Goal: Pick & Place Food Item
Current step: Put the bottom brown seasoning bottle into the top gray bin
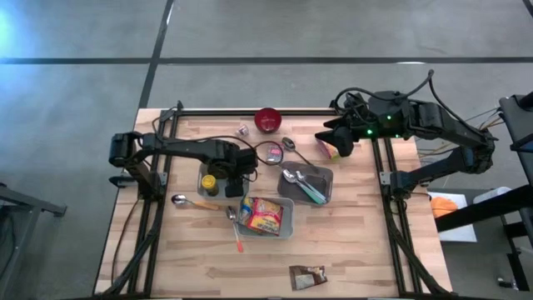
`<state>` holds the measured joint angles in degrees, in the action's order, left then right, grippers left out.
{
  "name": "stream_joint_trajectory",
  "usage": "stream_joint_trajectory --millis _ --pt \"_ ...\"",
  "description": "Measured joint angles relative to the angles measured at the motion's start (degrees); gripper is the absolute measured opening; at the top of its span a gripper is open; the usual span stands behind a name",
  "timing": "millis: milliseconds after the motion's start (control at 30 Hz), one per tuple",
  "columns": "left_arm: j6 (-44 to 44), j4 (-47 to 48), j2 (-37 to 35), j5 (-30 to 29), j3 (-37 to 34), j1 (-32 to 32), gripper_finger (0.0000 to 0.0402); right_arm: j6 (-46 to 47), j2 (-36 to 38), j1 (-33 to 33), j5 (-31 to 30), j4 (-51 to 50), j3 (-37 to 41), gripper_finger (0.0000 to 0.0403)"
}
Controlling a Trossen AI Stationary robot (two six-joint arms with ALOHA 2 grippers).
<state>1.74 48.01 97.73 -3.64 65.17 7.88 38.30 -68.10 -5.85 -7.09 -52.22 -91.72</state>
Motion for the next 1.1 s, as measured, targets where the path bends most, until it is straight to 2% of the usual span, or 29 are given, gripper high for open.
stream_joint_trajectory --millis 1100 --pt "-0.2 -0.1 0.0 1.6 -2.7 -1.1 0.0168 0.2 0.0 0.0 -0.4 0.1 0.3 0.0317"
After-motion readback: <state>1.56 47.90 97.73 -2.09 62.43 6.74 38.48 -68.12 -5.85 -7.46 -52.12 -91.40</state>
